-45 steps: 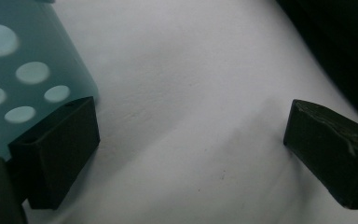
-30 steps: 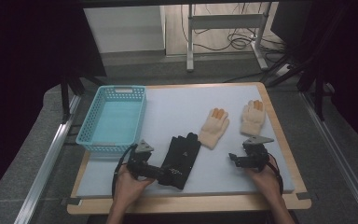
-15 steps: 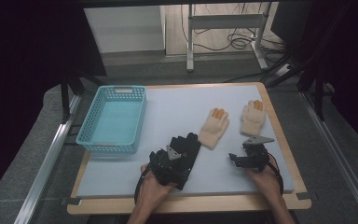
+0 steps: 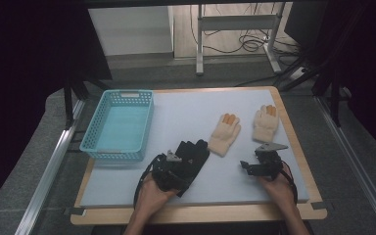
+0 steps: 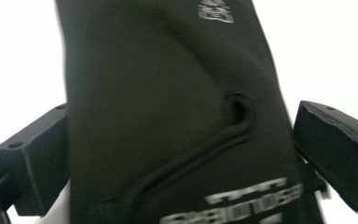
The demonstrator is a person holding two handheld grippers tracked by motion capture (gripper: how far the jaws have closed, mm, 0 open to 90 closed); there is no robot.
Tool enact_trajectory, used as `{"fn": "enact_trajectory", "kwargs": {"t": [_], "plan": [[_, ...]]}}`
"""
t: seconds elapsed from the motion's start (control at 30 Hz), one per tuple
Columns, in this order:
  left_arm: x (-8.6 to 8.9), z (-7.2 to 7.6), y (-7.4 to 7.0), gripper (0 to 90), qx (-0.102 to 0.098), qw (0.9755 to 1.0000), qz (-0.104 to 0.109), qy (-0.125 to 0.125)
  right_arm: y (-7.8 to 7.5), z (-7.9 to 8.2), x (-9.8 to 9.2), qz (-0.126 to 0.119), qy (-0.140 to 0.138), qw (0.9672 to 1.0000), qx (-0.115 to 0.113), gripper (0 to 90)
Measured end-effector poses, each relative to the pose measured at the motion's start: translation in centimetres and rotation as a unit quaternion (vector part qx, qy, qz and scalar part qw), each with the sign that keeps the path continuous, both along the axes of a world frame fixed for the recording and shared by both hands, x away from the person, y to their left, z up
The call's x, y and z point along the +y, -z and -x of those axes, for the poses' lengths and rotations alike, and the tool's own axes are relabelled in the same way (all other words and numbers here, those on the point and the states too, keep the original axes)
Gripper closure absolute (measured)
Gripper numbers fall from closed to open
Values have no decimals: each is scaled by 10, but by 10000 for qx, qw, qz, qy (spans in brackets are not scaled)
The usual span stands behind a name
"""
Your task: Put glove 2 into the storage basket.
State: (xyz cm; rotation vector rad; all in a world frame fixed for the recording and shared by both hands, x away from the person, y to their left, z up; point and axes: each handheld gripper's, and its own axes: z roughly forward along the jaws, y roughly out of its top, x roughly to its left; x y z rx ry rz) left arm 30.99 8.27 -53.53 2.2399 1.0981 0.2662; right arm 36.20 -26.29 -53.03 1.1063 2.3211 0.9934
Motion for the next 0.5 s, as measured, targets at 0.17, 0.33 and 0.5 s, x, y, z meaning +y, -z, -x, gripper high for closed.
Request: {"fn": "enact_trajectory", "kwargs": {"t": [0.17, 0.33, 0.5], "plan": [[-9, 1, 1, 0, -82, 9995, -290, -110, 0, 0, 0, -1, 0, 10000, 0, 232], [-4, -4, -3, 93, -63, 9995, -282, -149, 0, 0, 0, 6, 2, 10000, -3, 232], [5, -12, -10, 383, -62, 9993, -319, -193, 0, 0, 0, 1, 5, 10000, -3, 232]]}}
